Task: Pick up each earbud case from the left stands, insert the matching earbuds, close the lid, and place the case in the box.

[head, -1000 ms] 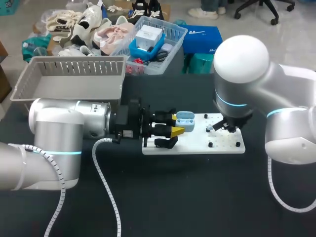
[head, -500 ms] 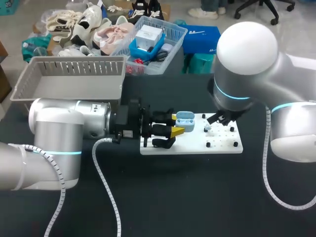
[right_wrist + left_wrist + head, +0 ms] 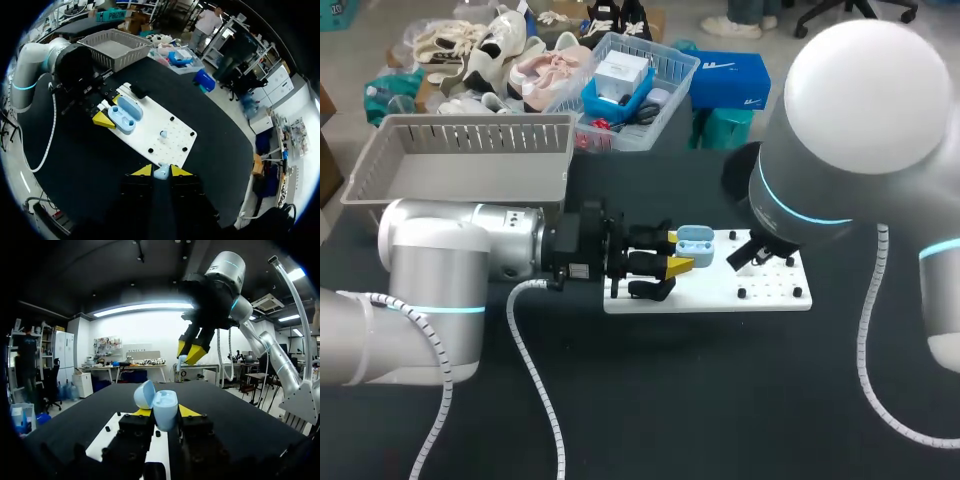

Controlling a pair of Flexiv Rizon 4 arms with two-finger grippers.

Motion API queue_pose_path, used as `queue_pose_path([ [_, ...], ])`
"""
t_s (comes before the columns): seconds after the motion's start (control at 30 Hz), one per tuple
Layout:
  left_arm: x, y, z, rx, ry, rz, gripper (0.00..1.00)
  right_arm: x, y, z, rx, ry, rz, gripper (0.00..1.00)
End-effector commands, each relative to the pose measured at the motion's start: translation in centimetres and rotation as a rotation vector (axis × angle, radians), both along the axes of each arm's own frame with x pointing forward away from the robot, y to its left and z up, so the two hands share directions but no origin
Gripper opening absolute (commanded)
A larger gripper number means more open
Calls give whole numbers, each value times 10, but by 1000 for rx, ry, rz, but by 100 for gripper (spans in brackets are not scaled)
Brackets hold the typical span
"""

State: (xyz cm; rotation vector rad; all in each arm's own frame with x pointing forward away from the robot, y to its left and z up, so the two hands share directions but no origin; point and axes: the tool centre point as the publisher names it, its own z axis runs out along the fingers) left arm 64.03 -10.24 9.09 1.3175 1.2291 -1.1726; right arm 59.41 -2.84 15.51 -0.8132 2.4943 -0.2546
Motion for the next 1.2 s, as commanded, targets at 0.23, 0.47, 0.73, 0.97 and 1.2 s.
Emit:
queue_pose_path([
  [0.23,0,0,0,-1,-1,0,0,-50,44,37,14,-10,32,0],
  [0.47,0,0,0,-1,-1,0,0,-55,69,37,23,-13,45,0],
  [0.73,0,0,0,-1,-1,0,0,-55,69,37,23,-13,45,0],
  [0.97,0,0,0,-1,-1,0,0,-55,69,37,23,-13,45,0],
  [1.2,0,0,0,-1,-1,0,0,-26,73,40,152,-26,-171,0],
])
